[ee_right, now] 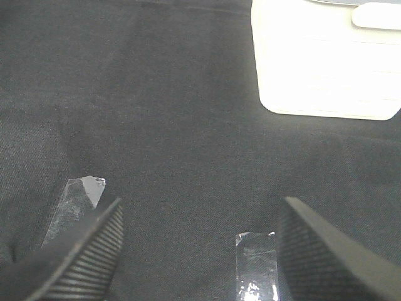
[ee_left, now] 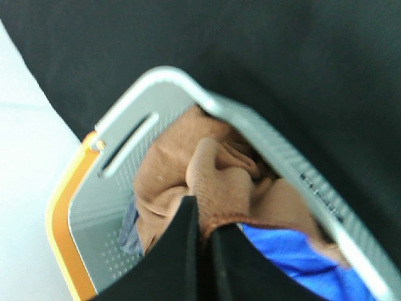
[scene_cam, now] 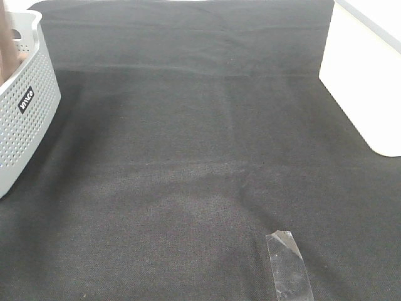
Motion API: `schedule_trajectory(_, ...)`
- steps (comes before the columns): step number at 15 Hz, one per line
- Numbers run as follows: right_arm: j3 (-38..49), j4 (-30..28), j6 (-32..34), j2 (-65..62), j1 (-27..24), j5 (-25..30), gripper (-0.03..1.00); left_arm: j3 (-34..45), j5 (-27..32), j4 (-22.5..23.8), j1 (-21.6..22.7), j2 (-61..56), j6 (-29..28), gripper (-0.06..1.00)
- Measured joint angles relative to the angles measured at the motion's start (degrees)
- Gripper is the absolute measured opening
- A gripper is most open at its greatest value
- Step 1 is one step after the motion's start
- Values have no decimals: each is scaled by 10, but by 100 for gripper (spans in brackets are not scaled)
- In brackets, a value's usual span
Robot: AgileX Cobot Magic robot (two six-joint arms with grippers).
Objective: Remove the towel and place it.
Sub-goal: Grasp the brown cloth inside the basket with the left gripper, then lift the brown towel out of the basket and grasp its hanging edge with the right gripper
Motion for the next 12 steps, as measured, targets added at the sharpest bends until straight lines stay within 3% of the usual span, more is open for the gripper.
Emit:
schedule_trajectory(7,-2,21,-2,1,0,-6,68,-1,1,-17,-87,-124,-78,0)
schedule_trajectory(8,-7,36,-4,8,0,-25,68,-1,1,-19,-103,-135,-89,0)
schedule_trajectory(9,-9,90,-40,61,0,-115,68,-1,2,-26,-139,-148,-107,0)
schedule_trajectory(10,-12,127,-74,100,0,-155,68,-2,2,-31,-158,-150,-114,0)
schedule_trajectory(12,-13,217,-193,193,0,-218,68,-2,2,-42,-202,-150,-132,0)
